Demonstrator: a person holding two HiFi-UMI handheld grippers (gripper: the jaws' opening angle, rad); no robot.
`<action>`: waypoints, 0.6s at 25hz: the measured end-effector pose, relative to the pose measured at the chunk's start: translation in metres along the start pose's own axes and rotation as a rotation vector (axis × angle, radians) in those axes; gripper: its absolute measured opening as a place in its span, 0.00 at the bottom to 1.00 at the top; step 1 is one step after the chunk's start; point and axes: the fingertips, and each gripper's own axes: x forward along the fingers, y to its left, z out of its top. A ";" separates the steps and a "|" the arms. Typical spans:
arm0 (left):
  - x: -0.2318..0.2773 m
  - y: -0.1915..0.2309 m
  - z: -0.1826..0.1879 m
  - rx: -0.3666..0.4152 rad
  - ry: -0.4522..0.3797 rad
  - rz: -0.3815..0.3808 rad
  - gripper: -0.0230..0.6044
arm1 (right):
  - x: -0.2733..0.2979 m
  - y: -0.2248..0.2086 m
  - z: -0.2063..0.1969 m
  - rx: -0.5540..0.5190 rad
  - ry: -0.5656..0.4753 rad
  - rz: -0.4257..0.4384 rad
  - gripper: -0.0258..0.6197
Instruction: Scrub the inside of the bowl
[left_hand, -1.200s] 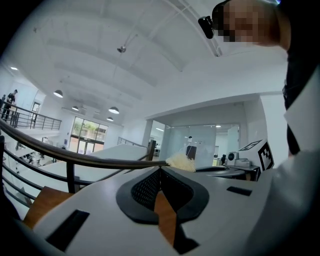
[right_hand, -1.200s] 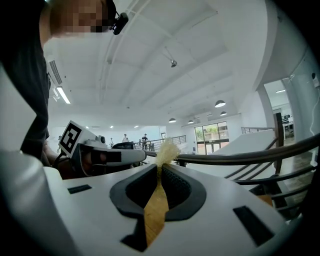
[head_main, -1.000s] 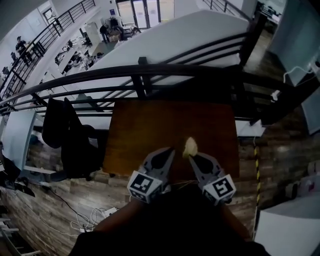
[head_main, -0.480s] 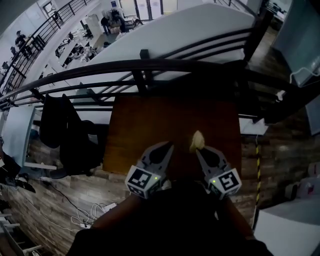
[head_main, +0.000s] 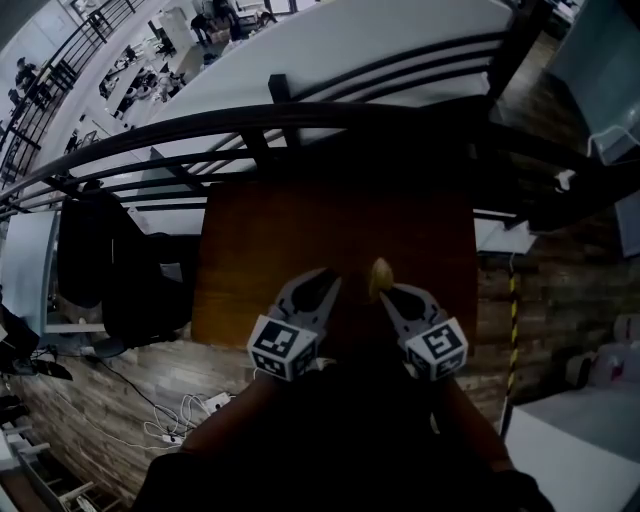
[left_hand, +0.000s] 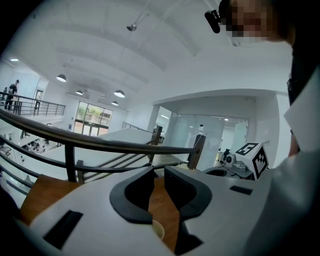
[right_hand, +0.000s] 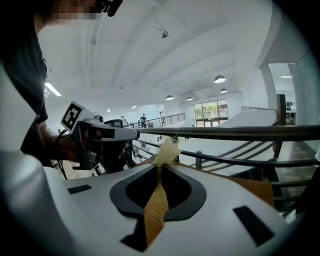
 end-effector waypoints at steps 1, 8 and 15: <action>0.009 0.004 -0.006 -0.006 0.017 0.003 0.12 | 0.005 -0.006 -0.006 0.005 0.015 0.003 0.10; 0.074 0.026 -0.075 -0.089 0.178 0.020 0.18 | 0.030 -0.053 -0.054 0.081 0.124 0.008 0.10; 0.120 0.054 -0.155 -0.134 0.349 0.071 0.21 | 0.052 -0.086 -0.087 0.099 0.169 0.023 0.10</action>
